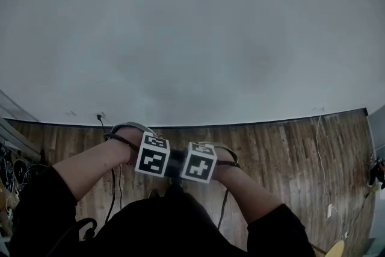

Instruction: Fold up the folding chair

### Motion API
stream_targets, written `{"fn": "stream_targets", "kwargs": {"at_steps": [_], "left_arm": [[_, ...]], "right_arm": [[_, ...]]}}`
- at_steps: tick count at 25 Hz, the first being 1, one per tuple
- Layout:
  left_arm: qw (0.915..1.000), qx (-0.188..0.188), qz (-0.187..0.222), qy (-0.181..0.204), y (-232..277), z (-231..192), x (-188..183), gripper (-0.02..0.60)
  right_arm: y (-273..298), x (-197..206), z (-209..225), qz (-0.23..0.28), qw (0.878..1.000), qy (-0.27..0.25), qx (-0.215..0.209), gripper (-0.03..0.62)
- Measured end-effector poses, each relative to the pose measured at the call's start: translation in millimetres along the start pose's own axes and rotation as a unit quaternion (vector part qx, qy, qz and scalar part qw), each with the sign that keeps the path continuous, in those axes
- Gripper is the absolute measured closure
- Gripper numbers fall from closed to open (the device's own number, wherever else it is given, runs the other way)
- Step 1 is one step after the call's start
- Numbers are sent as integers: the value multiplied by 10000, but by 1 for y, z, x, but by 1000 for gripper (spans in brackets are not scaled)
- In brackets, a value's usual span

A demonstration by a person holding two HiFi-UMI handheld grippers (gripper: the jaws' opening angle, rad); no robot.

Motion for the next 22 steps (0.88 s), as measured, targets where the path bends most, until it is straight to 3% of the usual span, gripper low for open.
{"fn": "stream_targets", "kwargs": {"at_steps": [11, 22], "left_arm": [[9919, 61, -27, -1265, 11, -66, 22, 523], [9837, -79, -98, -1793, 26, -116, 41, 525]], "right_arm": [[12, -5, 84, -99, 9936, -987, -536, 543], [28, -8, 143, -202, 9882, -1385, -619, 543]]}}
Point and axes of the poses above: the fingertips, and each gripper's own axes: y forward along the fingers, z to its right, x out of its underside, the point moved 7 cm from there along -y, backward along the fingers, and after that the axes turned 1 degree about -x, right-handed, at the moved point
